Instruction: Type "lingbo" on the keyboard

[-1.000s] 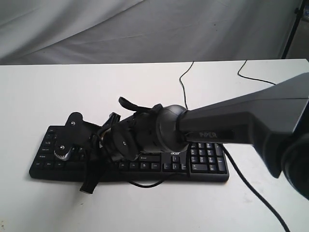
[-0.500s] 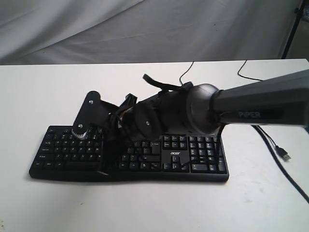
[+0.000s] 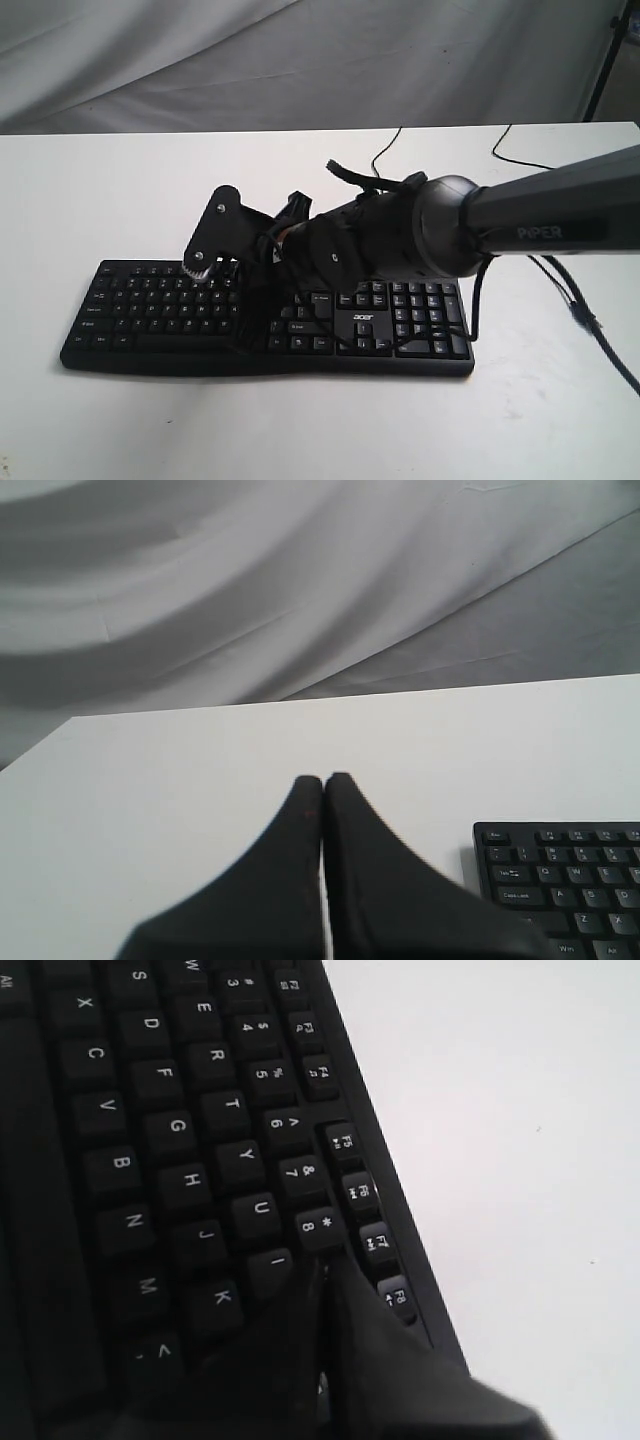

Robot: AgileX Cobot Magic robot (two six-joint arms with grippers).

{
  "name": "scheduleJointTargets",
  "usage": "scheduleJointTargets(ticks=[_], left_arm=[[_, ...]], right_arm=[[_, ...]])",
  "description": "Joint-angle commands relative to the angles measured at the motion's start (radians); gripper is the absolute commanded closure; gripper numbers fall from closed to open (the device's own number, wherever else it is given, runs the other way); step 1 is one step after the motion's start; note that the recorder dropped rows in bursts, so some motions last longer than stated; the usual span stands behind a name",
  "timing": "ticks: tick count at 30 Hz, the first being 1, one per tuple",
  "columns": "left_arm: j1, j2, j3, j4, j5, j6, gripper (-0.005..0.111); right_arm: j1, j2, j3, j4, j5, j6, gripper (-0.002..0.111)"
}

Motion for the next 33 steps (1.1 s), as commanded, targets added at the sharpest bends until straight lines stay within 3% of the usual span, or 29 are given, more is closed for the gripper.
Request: scheduleJointTargets(ticks=[1, 25, 33], left_arm=[[-0.004, 0.003, 0.005, -0.001, -0.004, -0.003, 0.106], [-0.004, 0.003, 0.005, -0.001, -0.004, -0.003, 0.106], [-0.004, 0.003, 0.005, -0.001, -0.004, -0.003, 0.106]], right_arm=[[-0.006, 0.019, 0.005, -0.001, -0.017, -0.009, 0.108], [-0.007, 0.076, 0.003, 0.011, -0.042, -0.009, 0.108], [-0.007, -0.086, 0.012, 0.001, 0.026, -0.009, 0.108]])
